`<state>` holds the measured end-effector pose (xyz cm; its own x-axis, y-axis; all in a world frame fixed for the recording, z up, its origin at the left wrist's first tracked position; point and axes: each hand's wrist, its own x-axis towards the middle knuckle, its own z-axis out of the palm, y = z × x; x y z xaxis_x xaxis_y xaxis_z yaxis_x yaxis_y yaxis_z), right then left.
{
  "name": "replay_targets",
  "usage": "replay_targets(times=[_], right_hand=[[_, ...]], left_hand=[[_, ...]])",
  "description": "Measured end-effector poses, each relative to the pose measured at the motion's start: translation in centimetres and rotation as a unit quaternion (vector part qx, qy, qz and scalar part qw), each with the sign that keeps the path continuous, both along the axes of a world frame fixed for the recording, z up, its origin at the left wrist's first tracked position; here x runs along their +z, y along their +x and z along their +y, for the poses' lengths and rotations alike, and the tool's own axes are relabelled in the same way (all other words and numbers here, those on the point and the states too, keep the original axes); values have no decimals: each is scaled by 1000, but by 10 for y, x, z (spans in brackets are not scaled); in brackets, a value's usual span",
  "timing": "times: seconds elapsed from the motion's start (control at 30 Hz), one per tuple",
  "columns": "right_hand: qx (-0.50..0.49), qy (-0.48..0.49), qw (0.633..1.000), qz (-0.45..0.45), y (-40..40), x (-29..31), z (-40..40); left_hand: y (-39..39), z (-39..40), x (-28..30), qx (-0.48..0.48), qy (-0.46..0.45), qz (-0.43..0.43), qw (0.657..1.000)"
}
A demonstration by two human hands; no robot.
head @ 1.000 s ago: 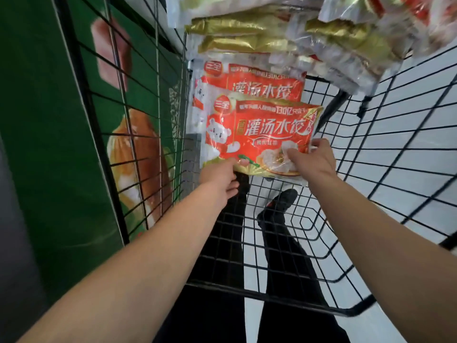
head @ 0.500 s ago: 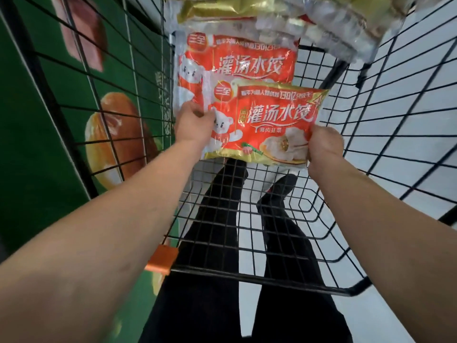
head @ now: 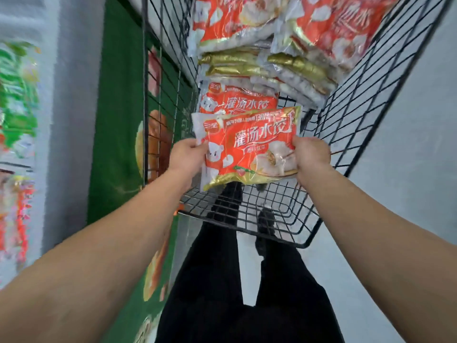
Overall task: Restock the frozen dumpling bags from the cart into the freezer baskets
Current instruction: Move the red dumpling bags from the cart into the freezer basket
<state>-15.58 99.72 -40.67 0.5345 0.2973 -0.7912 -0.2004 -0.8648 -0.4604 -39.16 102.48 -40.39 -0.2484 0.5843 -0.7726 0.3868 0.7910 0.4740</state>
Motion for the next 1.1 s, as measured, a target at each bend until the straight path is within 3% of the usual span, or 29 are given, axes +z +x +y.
replay_targets(times=[0.33, 0.53, 0.8, 1.1], right_hand=[[173, 141, 969, 110, -18, 166, -52], [333, 205, 912, 125, -95, 245, -70], [501, 243, 827, 81, -237, 277, -98], [585, 259, 763, 90, -417, 269, -141]], left_hand=[[-49, -121, 186, 180, 174, -25, 968], [-113, -215, 256, 344, 231, -32, 909], [-212, -322, 286, 482, 269, -29, 833], [-347, -412, 278, 547, 284, -25, 787]])
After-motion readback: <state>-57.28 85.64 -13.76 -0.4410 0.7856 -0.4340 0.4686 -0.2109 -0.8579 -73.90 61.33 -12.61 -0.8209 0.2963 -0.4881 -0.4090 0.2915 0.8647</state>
